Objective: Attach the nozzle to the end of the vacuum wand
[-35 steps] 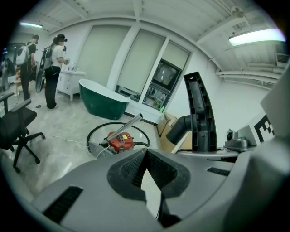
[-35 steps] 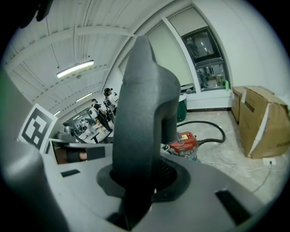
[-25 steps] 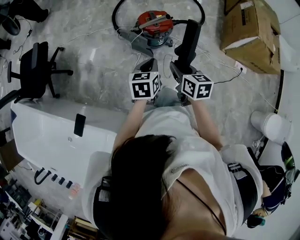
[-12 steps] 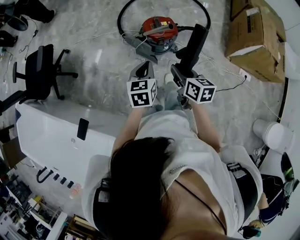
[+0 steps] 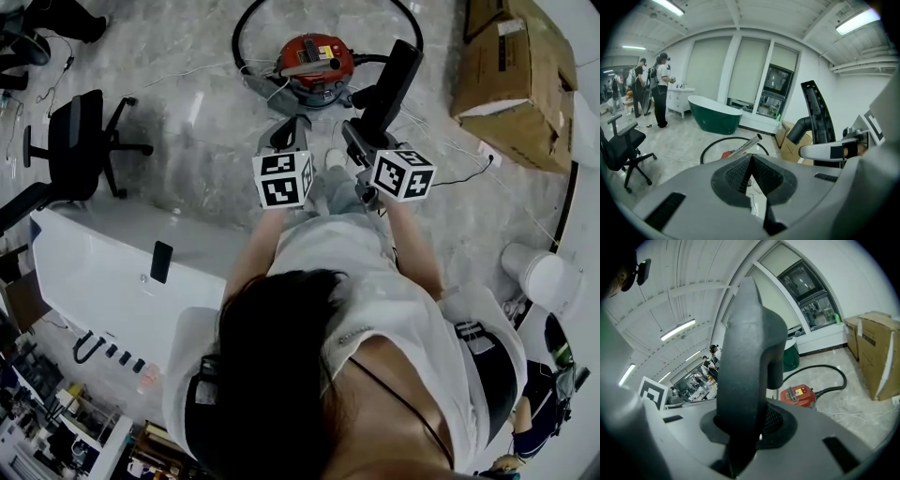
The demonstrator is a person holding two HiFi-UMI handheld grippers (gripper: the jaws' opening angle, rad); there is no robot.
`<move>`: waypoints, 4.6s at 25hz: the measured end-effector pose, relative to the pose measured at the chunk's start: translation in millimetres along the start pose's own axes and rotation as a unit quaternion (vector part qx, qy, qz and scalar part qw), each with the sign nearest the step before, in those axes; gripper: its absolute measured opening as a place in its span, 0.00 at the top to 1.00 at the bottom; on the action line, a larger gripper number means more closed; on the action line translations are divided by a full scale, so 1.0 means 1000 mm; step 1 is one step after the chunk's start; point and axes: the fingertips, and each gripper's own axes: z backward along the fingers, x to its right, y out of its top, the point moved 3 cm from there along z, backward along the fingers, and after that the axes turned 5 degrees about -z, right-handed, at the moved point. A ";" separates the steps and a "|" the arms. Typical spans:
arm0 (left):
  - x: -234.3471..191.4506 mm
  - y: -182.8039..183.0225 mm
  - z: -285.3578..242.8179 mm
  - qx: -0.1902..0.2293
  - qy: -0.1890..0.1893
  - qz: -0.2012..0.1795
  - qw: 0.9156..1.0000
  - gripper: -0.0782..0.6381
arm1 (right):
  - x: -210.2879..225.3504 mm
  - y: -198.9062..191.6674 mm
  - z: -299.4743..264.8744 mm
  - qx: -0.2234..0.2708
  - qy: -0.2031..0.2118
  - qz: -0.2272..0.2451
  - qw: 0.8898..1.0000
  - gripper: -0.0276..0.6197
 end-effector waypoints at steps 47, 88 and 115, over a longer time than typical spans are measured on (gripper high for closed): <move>0.020 0.038 -0.115 -0.038 0.053 0.001 0.998 0.89 | 0.076 0.091 -0.066 -0.063 0.094 0.063 0.992 0.82; -0.023 -0.007 -0.224 -0.140 -0.068 -0.394 0.906 0.51 | 0.075 0.092 -0.090 -0.088 0.097 0.007 0.991 0.82; -0.002 -0.020 -0.276 -0.158 -0.170 -0.541 0.808 0.67 | 0.077 0.097 -0.103 -0.091 0.105 -0.015 0.990 0.82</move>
